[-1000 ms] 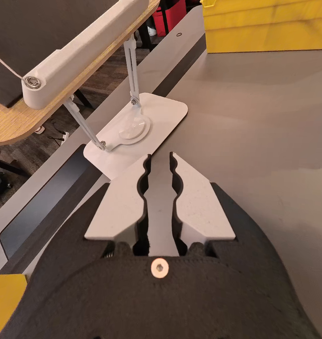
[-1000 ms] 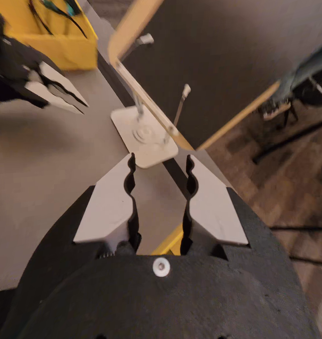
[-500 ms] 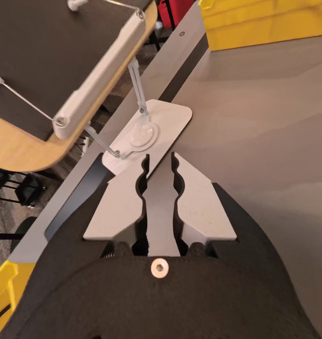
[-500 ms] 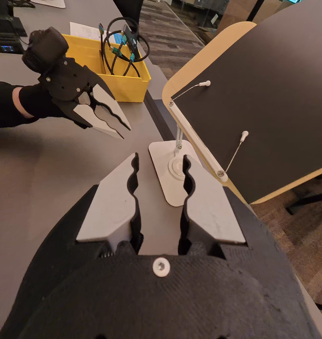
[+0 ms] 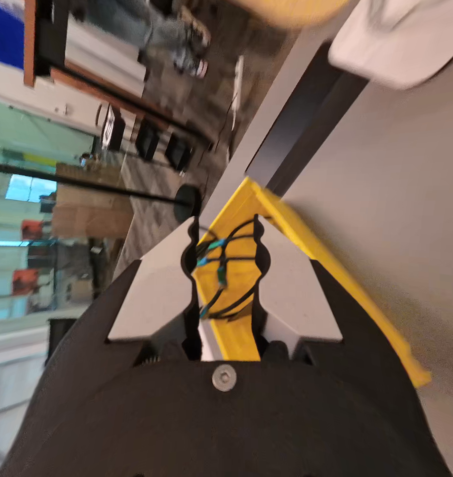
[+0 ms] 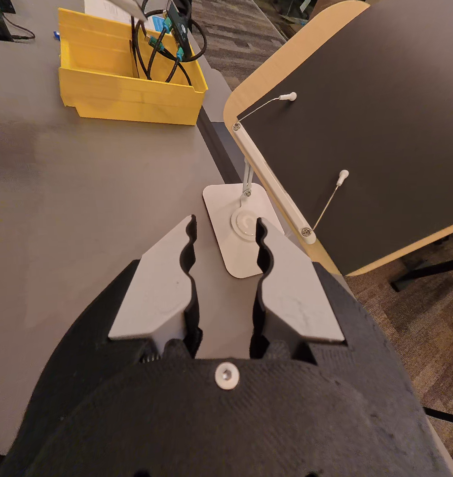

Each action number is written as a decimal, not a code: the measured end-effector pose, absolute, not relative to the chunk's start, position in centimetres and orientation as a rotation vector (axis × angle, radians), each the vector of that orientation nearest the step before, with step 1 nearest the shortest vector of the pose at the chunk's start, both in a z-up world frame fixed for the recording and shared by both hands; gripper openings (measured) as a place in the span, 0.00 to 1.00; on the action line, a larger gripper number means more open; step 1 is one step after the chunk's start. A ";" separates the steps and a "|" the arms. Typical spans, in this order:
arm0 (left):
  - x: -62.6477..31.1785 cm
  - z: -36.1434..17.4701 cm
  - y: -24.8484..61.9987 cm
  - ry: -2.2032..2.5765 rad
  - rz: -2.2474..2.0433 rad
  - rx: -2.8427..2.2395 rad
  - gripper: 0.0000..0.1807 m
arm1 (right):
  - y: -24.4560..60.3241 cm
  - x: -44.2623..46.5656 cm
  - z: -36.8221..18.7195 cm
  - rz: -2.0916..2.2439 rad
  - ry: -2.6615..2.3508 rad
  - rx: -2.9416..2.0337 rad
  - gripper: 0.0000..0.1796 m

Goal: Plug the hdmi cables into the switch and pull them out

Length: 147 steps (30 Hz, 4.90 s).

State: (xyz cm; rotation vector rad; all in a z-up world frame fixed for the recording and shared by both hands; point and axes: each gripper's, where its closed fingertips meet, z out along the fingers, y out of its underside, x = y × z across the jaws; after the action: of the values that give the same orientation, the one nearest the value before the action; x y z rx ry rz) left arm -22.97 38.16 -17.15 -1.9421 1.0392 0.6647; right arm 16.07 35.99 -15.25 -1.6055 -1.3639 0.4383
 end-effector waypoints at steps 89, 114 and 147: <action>-38.9 -4.9 37.9 0.842 1.336 -1.841 0.11 | 34.6 15.1 -14.2 0.457 -1.442 -1.490 0.24; -29.5 12.9 26.2 0.677 1.413 -1.550 0.12 | 32.8 16.7 -10.5 0.469 -1.379 -1.390 0.24; -3.3 -19.2 31.0 1.237 0.951 -1.690 0.11 | 27.4 8.6 -11.1 0.687 -1.542 -1.278 0.29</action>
State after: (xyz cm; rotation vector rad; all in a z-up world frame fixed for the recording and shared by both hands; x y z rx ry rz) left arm -3.29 30.95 -19.25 -1.6895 1.2370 0.9511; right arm 8.56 27.40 -11.15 -1.2782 -1.5418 0.6873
